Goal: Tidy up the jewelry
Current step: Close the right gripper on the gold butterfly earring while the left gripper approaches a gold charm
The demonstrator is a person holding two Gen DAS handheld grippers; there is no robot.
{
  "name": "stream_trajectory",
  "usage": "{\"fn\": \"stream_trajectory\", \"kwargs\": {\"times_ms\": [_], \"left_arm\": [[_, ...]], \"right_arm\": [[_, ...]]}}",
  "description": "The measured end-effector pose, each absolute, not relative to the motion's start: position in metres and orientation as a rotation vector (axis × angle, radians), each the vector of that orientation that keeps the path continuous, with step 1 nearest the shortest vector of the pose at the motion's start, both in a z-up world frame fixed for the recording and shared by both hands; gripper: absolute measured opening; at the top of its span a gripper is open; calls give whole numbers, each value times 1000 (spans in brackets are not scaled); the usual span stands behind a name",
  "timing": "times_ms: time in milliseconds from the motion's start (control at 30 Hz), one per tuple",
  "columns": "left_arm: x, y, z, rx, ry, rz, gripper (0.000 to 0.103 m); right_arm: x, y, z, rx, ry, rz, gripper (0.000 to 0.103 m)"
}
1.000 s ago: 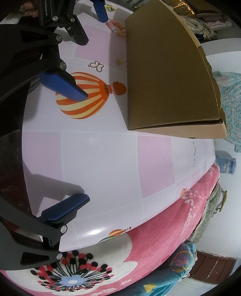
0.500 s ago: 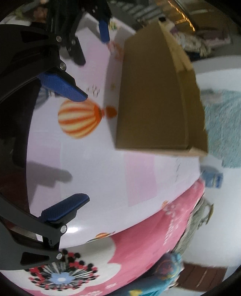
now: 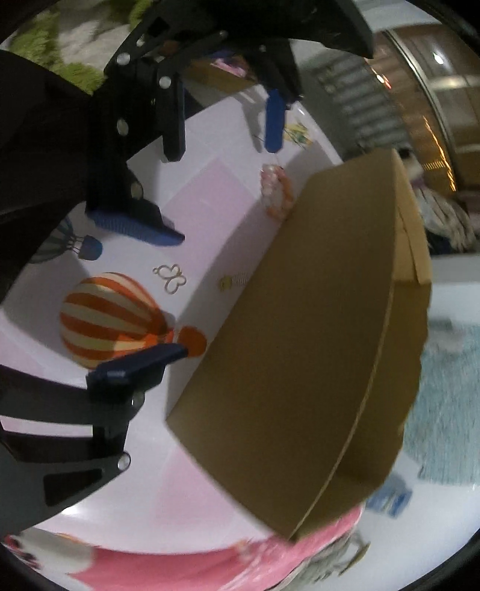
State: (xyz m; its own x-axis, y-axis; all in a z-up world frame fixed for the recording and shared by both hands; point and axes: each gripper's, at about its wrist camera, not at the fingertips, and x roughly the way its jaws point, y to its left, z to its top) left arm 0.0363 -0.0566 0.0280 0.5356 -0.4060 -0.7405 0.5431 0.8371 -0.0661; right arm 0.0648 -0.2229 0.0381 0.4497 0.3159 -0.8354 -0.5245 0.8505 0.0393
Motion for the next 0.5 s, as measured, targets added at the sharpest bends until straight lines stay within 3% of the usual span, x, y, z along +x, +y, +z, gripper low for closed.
{"fn": "stream_trajectory", "kwargs": {"times_ms": [267,367,500], "left_arm": [[38,-71,28,187,802,-612,95],[34,-71,30,197,792,-624,87],[33,-71,30,197,794,-628,80]], "right_arm": [[63,-219,34,-323,1019,651,27],[64,-219,36,-329,1037,675,16],[62,-225,37,-291,1049,663,16]]}}
